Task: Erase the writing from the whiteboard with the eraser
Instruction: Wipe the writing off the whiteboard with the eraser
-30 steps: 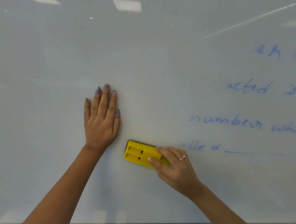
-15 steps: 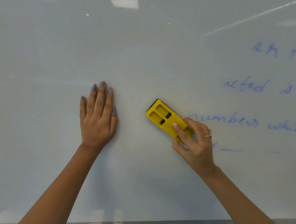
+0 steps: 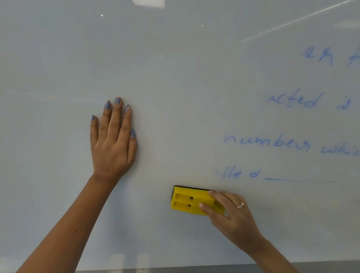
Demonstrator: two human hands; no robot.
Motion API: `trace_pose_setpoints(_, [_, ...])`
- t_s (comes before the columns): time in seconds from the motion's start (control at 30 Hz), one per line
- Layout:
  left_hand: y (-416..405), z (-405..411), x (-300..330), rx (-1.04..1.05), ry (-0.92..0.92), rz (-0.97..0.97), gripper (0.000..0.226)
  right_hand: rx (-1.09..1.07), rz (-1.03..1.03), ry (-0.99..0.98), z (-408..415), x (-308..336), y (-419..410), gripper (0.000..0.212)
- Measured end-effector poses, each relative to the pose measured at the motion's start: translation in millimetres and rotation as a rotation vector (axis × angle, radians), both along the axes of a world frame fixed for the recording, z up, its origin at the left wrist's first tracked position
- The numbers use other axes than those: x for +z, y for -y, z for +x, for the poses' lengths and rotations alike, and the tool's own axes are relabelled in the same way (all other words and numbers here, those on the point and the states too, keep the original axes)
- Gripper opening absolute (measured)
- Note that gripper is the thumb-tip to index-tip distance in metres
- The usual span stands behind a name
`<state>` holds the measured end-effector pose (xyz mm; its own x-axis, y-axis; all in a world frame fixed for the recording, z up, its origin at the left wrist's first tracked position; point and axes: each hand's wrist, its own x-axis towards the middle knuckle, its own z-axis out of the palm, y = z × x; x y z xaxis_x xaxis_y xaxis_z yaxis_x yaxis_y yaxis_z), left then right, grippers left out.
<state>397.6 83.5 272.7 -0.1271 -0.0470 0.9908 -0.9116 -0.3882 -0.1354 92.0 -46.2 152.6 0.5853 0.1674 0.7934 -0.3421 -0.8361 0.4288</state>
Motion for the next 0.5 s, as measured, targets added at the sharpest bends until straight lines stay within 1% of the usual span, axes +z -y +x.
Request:
trace_pose_setpoints(0.1, [-0.4,-1.4,0.2,-0.002,-0.003,-0.003,0.050,-0.035,0.034,0.068,-27.9,7.5,16.7,0.042])
trace_pose_setpoints(0.2, [-1.4,-3.7,0.9,-0.002,-0.005,-0.001,0.050,-0.053,0.114,0.203,-44.8,32.8,29.5,0.041])
trace_pose_setpoints(0.27, [-2.4,-5.6,1.5,-0.002,-0.013,0.003,0.050,-0.042,0.149,0.300,-44.1,52.4,32.5,0.042])
trace_pose_setpoints(0.33, [-3.0,-7.1,2.2,0.001,-0.017,0.007,0.050,-0.009,0.166,0.356,-33.0,65.3,28.8,0.044])
trace_pose_setpoints(0.4, [-3.5,-8.4,3.0,0.009,-0.019,0.013,0.050,0.031,0.164,0.334,-16.9,68.2,20.3,0.045])
trace_pose_setpoints(0.5, [-4.7,-10.3,4.2,0.001,-0.035,0.019,0.050,0.074,0.113,0.220,0.3,55.5,8.9,0.045])
